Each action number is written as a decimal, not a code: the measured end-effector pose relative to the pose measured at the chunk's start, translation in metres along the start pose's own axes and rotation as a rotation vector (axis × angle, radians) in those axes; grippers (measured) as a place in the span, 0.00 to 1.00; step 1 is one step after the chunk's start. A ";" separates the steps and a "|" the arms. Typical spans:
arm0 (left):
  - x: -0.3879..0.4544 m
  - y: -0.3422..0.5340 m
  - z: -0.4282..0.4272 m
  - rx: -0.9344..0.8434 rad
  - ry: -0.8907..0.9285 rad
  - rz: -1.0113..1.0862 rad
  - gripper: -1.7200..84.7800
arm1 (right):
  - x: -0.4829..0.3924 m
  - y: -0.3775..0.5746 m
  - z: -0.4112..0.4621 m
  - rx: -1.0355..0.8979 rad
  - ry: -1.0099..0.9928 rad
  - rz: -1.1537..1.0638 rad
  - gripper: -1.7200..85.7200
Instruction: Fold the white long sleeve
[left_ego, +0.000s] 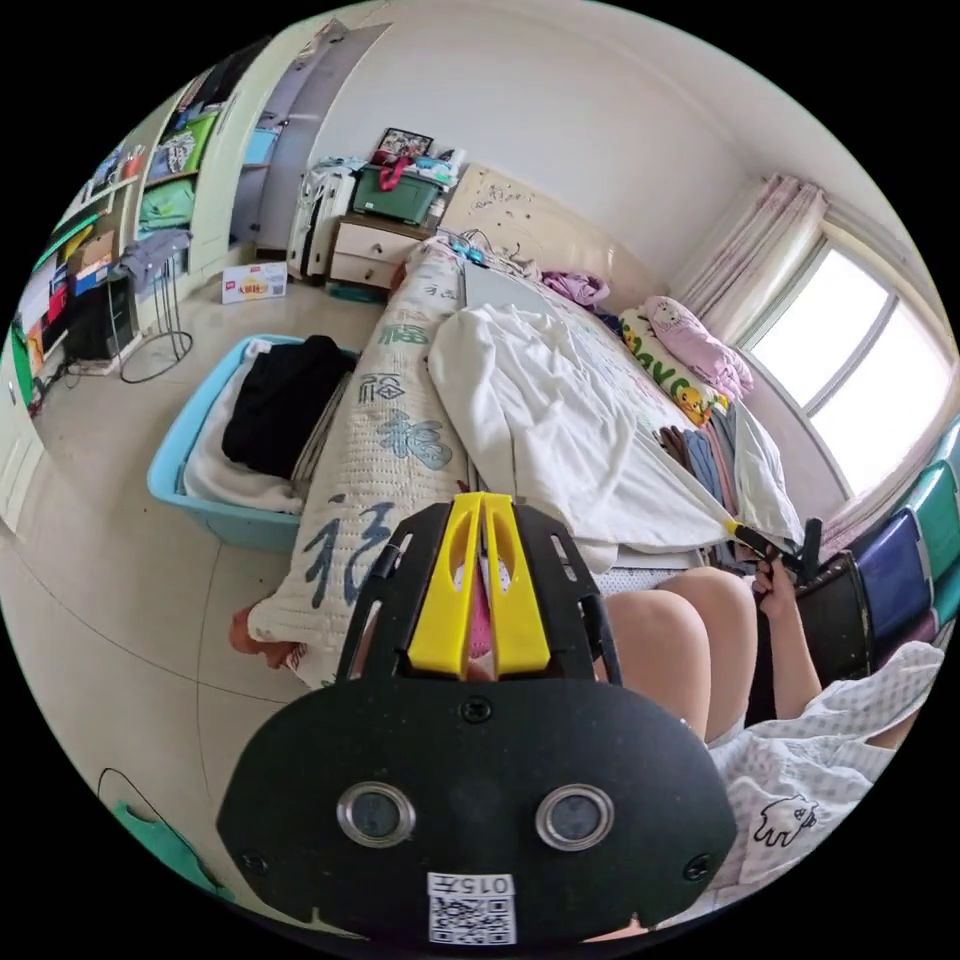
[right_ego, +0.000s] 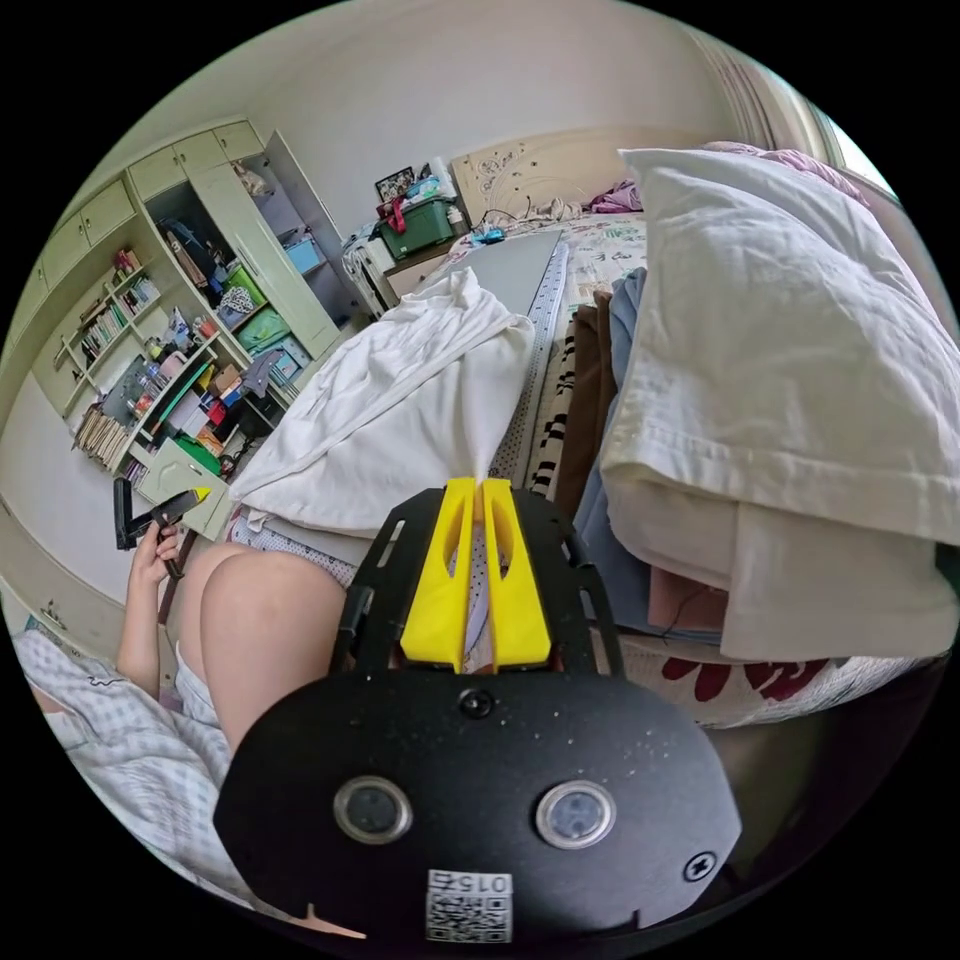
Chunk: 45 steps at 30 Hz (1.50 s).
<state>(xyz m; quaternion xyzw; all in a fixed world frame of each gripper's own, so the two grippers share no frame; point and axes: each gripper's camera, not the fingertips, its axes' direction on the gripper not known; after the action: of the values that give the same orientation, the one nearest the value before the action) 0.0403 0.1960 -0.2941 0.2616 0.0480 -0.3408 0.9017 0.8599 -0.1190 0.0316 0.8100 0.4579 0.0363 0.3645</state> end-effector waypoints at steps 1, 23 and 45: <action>0.005 0.007 0.007 -0.037 0.054 0.017 0.07 | 0.000 0.000 0.000 -0.001 -0.002 -0.001 0.02; 0.103 0.071 0.011 -0.010 -0.206 0.230 0.02 | 0.013 -0.001 -0.055 -0.013 0.080 -0.048 0.02; 0.048 0.142 -0.128 0.231 -0.427 0.046 0.09 | 0.030 0.037 -0.052 -0.103 0.168 0.008 0.02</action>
<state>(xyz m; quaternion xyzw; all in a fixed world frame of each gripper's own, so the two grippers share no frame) 0.1796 0.3218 -0.3543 0.2859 -0.1890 -0.3712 0.8630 0.8834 -0.0784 0.0839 0.7862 0.4809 0.1293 0.3659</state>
